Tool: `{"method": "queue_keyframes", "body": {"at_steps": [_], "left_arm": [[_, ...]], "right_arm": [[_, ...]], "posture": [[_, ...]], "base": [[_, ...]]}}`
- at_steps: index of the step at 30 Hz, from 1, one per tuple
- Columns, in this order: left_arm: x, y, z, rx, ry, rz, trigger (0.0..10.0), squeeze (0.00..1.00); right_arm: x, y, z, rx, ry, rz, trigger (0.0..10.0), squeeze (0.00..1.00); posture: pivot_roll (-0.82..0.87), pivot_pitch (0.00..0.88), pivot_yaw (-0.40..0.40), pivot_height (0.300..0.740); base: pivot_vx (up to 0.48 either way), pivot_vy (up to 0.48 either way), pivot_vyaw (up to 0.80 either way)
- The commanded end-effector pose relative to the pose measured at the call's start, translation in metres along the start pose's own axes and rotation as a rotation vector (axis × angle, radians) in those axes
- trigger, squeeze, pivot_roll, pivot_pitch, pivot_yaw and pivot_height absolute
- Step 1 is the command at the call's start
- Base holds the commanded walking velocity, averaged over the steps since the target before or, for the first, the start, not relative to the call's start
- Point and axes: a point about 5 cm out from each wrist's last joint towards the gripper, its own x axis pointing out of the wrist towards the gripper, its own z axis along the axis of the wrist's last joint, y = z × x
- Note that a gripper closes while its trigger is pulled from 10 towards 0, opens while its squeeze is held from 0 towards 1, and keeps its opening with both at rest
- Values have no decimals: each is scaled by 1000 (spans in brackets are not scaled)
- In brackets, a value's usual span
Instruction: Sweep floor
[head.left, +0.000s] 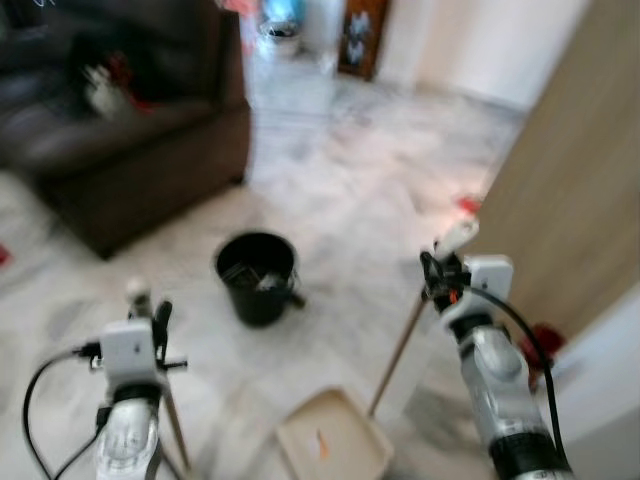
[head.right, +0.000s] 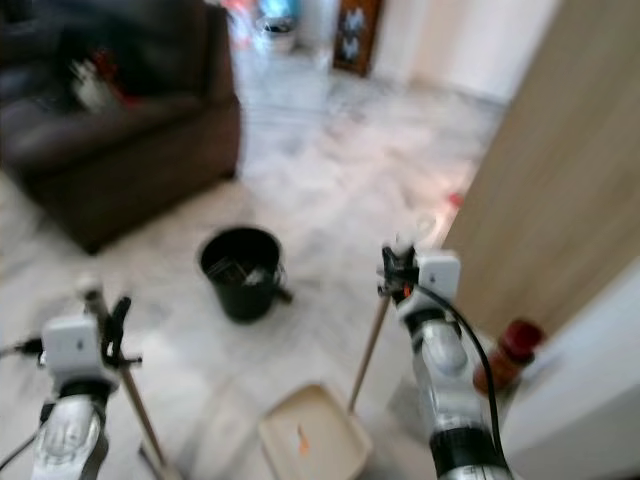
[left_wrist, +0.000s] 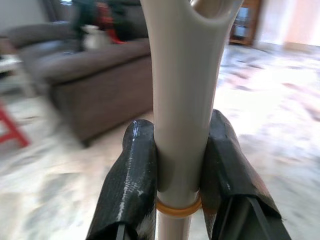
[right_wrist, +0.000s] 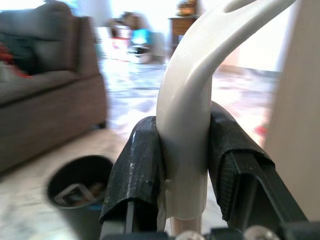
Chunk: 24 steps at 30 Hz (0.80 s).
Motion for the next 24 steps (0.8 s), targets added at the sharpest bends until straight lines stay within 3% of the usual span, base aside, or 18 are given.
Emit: {"method": "queue_keyframes", "body": {"at_steps": [1,8,24], "left_arm": [[1,-1,6,4,-32,1,10000,0],[2,-3,5,39,-29,-7,10000,0],[3,-4,6,33,-38,-12,10000,0]], "right_arm": [[3,-3,11,-10,-43,-19,10000,0],[2,-6,10,-17,-38,-40,10000,0],[2,-10,10,-31,-31,-62,10000,0]], "posture": [[-3,51,-63,740],[-8,49,-63,740],[-7,44,-64,740]], "base": [[0,0,-800],[0,0,-800],[0,-215,-800]]}}
